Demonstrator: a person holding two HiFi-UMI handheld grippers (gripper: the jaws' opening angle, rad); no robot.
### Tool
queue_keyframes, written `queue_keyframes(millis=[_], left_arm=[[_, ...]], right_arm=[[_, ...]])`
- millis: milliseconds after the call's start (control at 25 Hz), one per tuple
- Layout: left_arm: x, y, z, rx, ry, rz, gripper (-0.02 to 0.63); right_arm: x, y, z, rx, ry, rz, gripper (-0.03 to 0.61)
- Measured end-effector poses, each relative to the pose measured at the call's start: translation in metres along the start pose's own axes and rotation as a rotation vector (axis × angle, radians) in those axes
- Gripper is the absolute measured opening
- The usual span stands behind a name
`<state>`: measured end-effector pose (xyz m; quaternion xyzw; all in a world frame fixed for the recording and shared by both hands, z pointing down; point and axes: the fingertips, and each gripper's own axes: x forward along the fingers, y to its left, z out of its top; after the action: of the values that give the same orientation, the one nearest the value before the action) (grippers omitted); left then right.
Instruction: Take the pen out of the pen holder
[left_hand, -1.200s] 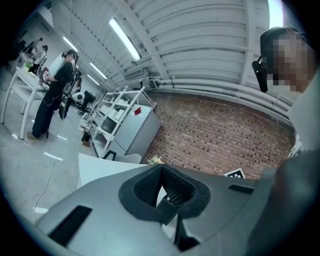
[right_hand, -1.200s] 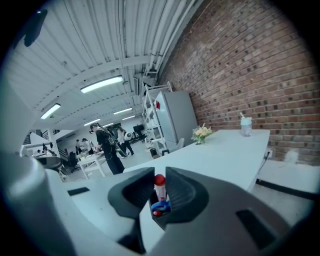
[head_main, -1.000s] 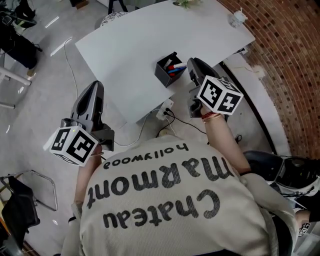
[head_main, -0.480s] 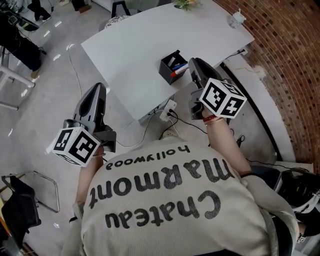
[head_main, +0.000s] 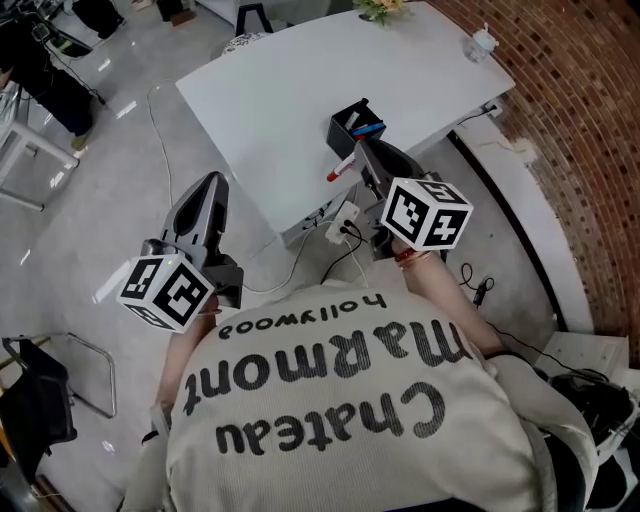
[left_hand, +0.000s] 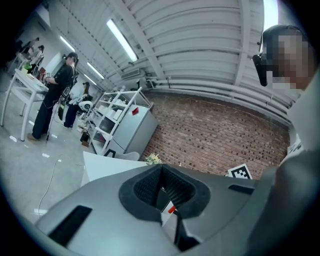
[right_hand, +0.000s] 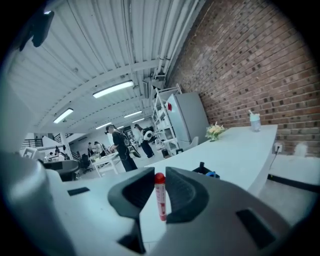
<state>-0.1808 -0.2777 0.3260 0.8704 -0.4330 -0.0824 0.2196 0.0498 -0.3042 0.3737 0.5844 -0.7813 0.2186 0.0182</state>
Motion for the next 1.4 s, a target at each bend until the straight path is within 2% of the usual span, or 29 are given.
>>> queue_keyframes(millis=[280, 400, 560, 800, 1000, 1400], left_arm=[[-0.006, -0.014, -0.009, 0.012, -0.008, 0.013, 0.0], [-0.005, -0.025, -0.016, 0.034, 0.002, 0.025, 0.0], [-0.013, -0.036, -0.03, 0.027, 0.017, 0.071, 0.0], [-0.023, -0.059, -0.053, 0.025, 0.043, 0.098, 0.0], [-0.033, -0.08, -0.07, 0.037, 0.07, 0.099, 0.0], [-0.068, -0.12, -0.085, 0.043, 0.05, 0.109, 0.0]], right_arm=[[-0.009, 0.031, -0.008, -0.022, 0.02, 0.098, 0.067], [-0.018, 0.033, -0.006, -0.031, 0.017, 0.119, 0.067], [-0.032, 0.033, -0.011, -0.041, 0.032, 0.144, 0.067], [-0.057, 0.037, -0.026, -0.068, 0.055, 0.185, 0.067], [-0.08, 0.036, -0.035, -0.075, 0.055, 0.198, 0.069], [-0.127, 0.038, -0.044, -0.109, 0.045, 0.221, 0.069]])
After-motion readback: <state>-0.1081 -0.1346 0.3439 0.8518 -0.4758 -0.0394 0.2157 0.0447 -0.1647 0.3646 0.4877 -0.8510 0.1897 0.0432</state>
